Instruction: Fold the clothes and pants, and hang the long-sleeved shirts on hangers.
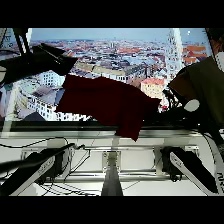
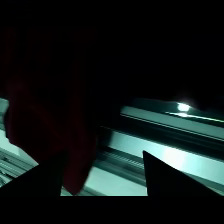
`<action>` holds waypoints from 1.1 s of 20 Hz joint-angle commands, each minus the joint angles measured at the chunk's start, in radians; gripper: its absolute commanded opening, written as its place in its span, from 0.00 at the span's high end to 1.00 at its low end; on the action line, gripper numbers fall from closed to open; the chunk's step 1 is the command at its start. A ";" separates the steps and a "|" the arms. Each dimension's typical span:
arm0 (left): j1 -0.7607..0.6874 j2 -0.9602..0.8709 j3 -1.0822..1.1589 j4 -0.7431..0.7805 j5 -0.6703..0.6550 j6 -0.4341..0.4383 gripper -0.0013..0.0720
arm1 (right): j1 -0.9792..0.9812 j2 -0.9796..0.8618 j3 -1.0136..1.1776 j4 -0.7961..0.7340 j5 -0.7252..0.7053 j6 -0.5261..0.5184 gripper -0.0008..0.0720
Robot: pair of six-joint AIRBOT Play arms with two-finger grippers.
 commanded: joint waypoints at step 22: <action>0.610 -0.380 -0.277 0.233 -0.454 -0.195 0.18 | 0.168 -0.031 0.008 0.070 -0.356 -0.032 0.96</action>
